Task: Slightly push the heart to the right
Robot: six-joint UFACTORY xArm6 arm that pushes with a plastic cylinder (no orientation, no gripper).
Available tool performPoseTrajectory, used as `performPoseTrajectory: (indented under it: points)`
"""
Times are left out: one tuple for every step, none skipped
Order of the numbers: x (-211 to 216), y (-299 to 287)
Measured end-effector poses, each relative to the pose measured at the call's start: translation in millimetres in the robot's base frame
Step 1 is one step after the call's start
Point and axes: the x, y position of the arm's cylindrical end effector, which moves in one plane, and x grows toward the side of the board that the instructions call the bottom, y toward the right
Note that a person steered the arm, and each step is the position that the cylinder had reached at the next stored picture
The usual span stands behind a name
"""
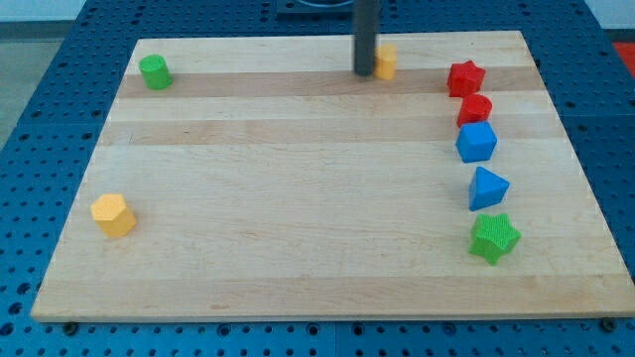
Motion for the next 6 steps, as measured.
performPoseTrajectory:
  points:
    - [0,4]
    - [-1,-33]
    - [-8,0]
    - [-18,3]
    - [-20,28]
    - [-20,54]
